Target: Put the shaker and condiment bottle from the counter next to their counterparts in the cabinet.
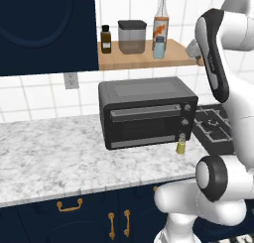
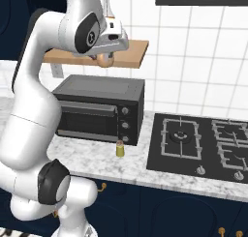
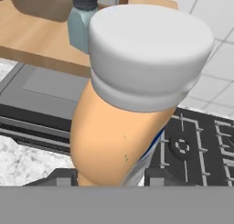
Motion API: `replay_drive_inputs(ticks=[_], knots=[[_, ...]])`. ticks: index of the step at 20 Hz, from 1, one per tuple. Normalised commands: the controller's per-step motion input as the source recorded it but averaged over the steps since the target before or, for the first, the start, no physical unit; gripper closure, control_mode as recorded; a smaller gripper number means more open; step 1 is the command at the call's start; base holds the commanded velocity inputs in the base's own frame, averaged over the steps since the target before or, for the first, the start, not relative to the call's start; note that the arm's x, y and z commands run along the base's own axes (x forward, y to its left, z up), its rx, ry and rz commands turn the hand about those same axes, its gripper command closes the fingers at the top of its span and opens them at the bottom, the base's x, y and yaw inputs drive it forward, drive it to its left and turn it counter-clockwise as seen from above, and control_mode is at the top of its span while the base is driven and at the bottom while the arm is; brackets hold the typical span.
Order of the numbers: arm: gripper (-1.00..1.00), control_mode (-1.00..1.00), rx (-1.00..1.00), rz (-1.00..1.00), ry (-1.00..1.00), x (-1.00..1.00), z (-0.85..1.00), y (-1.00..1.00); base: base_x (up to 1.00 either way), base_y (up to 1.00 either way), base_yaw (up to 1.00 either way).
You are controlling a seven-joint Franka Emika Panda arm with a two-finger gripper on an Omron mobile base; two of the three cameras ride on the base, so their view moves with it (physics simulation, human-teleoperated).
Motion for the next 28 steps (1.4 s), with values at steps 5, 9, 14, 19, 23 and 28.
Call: replay_drive_inputs(ticks=[5,9,14,19,23,28], knots=[[1.00,-1.00,-0.07,0.06,0.02,0.40,0.09,0.00,0.00,0.00,0.00],[1.00,-1.00,-0.11,0.06,0.00,0.31,0.00,0.00,0.00,0.00,0.00],[1.00,-1.00,-0.09,0.10,-0.03,0.21,0.00,0.00,0.00,0.00,0.00],[1.00,-1.00,-0.02,0.14,-0.07,0.11,0.00,0.00,0.00,0.00,0.00],[1.00,-1.00,0.00,0.14,-0.02,0.04,0.00,0.00,0.00,0.00,0.00],[1.00,-1.00,0.00,0.10,0.00,0.17,-0.09,0.00,0.00,0.00,0.00]])
